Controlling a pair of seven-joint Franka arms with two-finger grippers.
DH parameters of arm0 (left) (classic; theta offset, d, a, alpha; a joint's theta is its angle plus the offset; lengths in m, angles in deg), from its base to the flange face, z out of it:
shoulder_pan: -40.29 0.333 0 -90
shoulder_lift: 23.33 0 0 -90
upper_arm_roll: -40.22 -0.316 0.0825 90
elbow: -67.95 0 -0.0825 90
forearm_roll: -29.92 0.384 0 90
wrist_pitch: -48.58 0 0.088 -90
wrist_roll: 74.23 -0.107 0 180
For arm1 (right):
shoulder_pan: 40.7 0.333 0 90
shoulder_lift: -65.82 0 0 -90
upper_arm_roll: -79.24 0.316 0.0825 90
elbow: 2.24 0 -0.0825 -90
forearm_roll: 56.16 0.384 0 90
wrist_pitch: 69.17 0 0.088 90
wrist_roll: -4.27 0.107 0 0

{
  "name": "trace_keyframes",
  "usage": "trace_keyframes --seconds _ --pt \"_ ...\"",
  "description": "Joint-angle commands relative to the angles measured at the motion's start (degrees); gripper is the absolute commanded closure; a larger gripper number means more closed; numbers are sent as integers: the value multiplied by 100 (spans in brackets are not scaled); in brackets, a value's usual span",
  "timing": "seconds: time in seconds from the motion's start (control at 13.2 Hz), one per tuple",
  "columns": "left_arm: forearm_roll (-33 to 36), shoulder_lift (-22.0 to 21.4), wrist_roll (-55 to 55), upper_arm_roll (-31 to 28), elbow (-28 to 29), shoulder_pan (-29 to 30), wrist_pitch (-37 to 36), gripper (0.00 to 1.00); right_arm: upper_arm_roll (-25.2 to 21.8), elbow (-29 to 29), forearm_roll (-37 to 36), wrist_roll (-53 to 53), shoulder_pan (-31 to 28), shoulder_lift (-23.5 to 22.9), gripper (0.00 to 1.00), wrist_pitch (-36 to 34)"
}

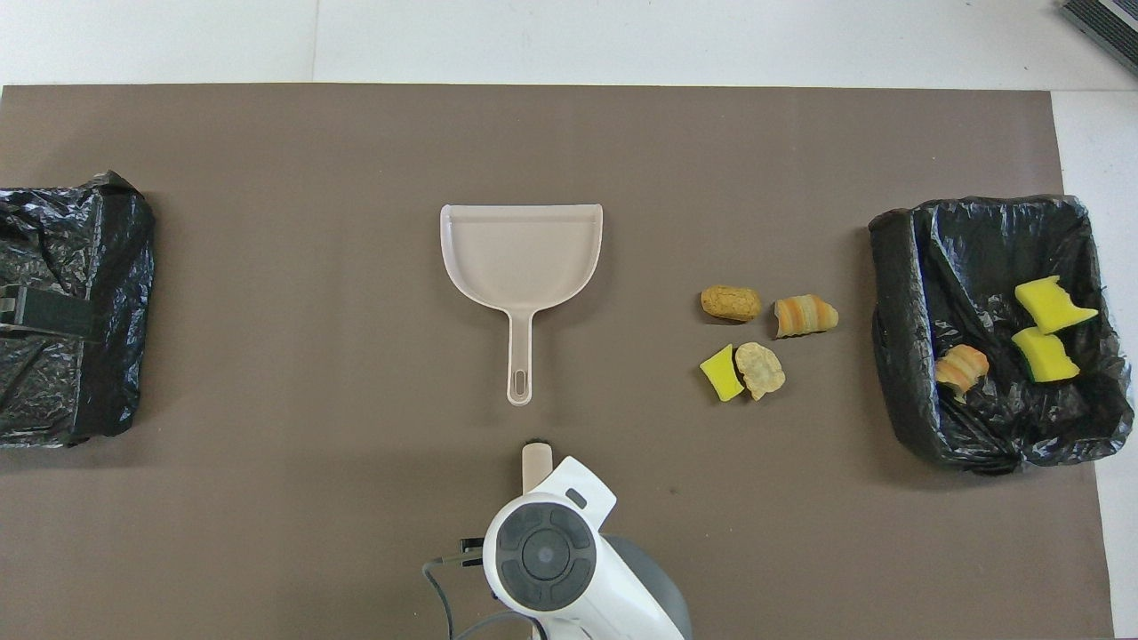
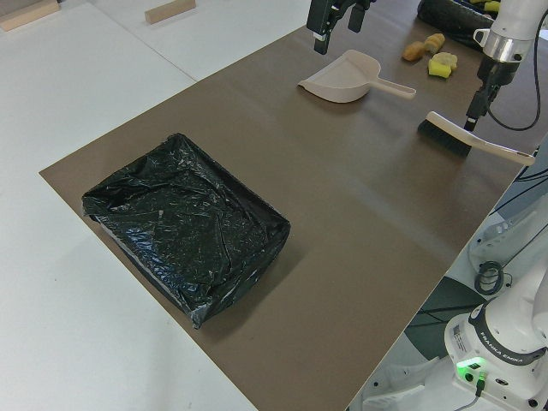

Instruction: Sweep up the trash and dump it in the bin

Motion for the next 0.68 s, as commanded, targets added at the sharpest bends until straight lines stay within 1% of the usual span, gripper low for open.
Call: trace_keyframes --seconds 0.0,0.23,0.53,0.61 --pt "82 6 49 -42 -77 -67 -74 0 -11 -439 128 164 147 250 0 169" --pt "82 6 49 -42 -77 -67 -74 0 -11 -623 128 164 260 408 0 -95" --pt "82 6 49 -42 -77 -67 -74 0 -11 -957 128 278 472 680 0 -96" --pt "82 6 49 -51 -68 -67 -74 0 -11 -992 128 287 568 724 4 -96"
